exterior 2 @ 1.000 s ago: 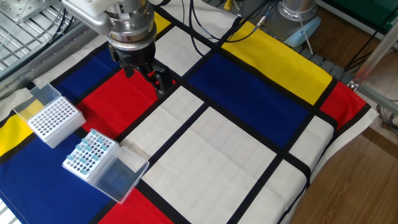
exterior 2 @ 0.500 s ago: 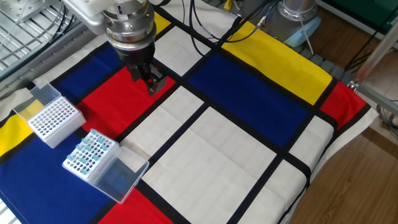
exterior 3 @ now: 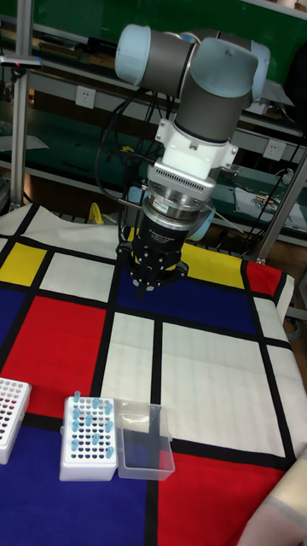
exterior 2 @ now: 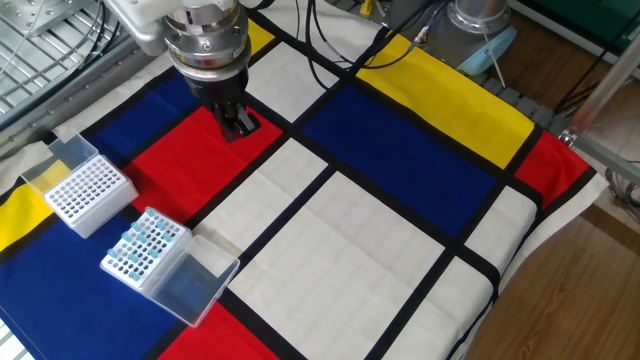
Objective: Transfer all medium pipette tips from one holder to another
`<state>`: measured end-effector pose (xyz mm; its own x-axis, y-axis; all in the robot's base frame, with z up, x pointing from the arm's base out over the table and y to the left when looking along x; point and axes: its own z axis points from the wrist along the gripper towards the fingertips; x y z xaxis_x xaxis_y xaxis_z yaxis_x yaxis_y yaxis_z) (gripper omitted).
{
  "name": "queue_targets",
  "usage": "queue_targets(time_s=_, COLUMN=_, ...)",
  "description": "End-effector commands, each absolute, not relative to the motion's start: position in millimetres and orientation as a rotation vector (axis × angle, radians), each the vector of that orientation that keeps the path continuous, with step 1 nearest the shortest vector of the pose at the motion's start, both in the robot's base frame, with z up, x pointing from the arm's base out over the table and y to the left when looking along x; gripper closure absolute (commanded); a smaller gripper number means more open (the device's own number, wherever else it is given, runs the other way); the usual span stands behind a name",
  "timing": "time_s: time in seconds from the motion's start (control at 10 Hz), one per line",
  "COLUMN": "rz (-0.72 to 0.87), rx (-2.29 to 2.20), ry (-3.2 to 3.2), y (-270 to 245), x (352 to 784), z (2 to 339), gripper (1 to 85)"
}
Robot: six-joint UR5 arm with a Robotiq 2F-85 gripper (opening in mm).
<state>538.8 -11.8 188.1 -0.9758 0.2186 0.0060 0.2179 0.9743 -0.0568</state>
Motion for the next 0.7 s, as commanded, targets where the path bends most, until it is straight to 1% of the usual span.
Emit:
queue_targets(time_s=0.0, rz=0.071, rx=-0.371, ry=-3.109, y=-9.8, x=539.3, z=188.9, gripper=84.3)
queue_targets(time_s=0.4, rz=0.065, rx=-0.371, ry=-3.112, y=-9.8, x=539.5, z=188.2, gripper=84.3)
queue_targets(time_s=0.6, rz=0.026, rx=-0.388, ry=-3.114, y=-3.4, x=541.4, z=187.4, gripper=84.3)
